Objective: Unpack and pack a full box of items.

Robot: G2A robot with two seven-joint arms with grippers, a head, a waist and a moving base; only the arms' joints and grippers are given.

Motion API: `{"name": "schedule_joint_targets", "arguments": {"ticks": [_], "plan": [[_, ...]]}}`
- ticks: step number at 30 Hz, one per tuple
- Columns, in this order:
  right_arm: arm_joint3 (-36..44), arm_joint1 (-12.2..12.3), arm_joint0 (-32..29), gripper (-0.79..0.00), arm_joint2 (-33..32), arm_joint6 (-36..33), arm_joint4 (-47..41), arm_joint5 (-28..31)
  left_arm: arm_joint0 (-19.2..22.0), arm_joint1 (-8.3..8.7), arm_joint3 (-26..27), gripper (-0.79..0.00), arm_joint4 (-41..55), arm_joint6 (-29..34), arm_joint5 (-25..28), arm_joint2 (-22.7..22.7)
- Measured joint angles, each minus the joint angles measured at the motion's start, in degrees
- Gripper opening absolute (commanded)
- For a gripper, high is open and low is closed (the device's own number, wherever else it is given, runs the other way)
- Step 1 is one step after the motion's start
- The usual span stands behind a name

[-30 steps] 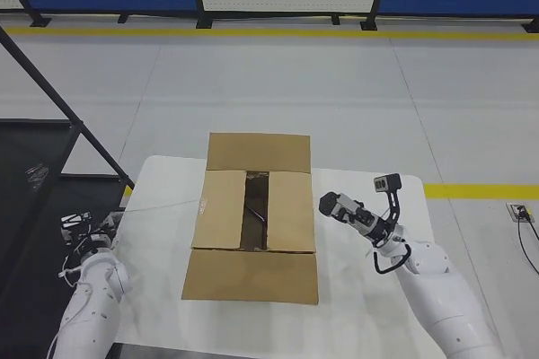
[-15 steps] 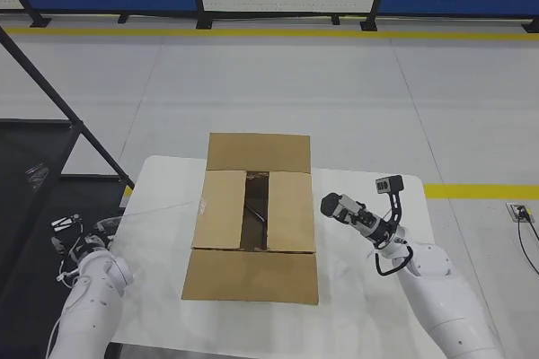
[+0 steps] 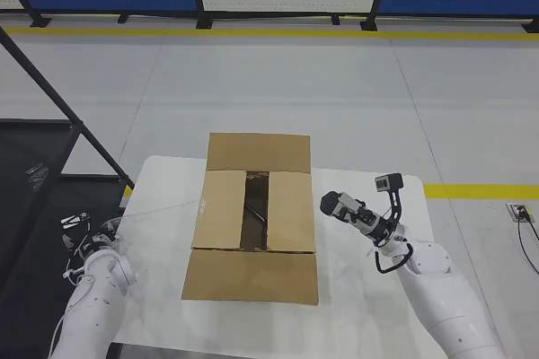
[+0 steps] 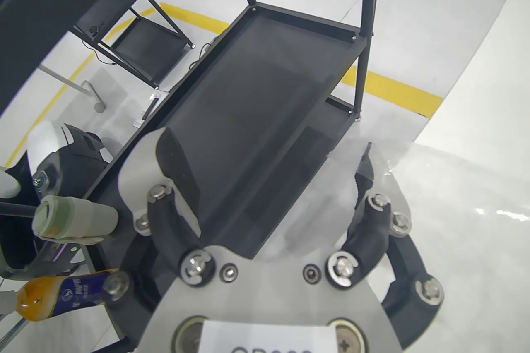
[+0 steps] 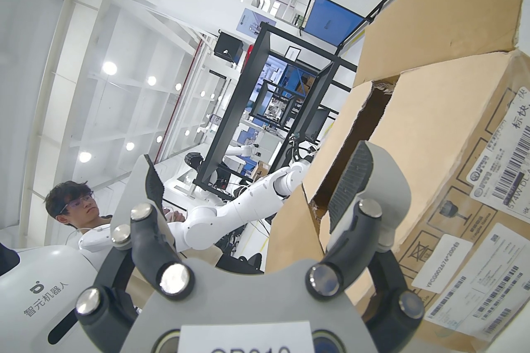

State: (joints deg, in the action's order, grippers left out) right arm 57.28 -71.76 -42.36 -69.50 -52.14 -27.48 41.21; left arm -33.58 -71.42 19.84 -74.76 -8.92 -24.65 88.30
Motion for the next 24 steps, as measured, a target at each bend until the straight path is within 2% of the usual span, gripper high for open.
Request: {"name": "schedule_joint_targets", "arguments": {"ticks": [5,13,19,24], "plan": [[-0.71,-0.06,0.45,0.000,0.20,-0.33,-0.30,0.43,-0.80,0.84,1.80,0.000,1.25,3.26,-3.49,1.63],[-1.58,-0.08,0.81,0.000,0.30,-0.83,-0.90,0.81,0.01,1.49,1.17,0.000,2.32,6.03,-7.95,2.90],[-1.89,-0.21,1.41,0.000,0.77,-1.13,-1.12,0.73,-0.52,1.53,3.52,0.000,5.27,3.09,-6.05,3.98],[-1.97,-0.56,2.60,0.000,2.06,-2.09,-1.11,0.01,-3.73,1.48,10.48,0.000,7.41,-0.32,-0.73,4.33]]}}
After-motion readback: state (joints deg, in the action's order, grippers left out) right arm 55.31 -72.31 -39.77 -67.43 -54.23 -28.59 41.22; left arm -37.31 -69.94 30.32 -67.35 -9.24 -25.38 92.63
